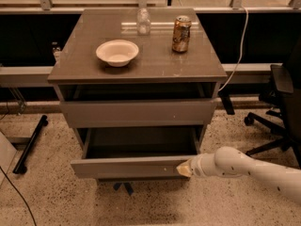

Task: Close middle drawer

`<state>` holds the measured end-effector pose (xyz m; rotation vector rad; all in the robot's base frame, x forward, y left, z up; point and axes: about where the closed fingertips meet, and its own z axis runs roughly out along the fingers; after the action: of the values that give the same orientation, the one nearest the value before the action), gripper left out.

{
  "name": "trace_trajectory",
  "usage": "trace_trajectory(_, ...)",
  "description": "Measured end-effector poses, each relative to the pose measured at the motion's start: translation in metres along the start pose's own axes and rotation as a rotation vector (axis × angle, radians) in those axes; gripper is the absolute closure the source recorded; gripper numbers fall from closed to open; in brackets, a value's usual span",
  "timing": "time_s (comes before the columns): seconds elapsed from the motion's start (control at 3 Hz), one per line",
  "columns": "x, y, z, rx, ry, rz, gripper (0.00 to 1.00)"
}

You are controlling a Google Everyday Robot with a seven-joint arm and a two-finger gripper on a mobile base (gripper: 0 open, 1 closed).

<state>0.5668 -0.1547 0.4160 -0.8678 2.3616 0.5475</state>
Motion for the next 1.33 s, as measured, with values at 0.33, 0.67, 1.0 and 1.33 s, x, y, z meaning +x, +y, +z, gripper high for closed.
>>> trace_trajectory(0.33, -0.005, -0.005, 0.004, 0.005, -0.012, -0.004, 0.6)
trace_trajectory(0.67, -0.024, -0.018, 0.016, 0.011, -0.037, -0.033, 0.37)
trace_trajectory(1.0, -0.026, -0.019, 0.017, 0.011, -0.041, -0.035, 0.14)
trace_trajectory(1.33, -0.026, -0.018, 0.019, 0.008, -0.04, -0.035, 0.0)
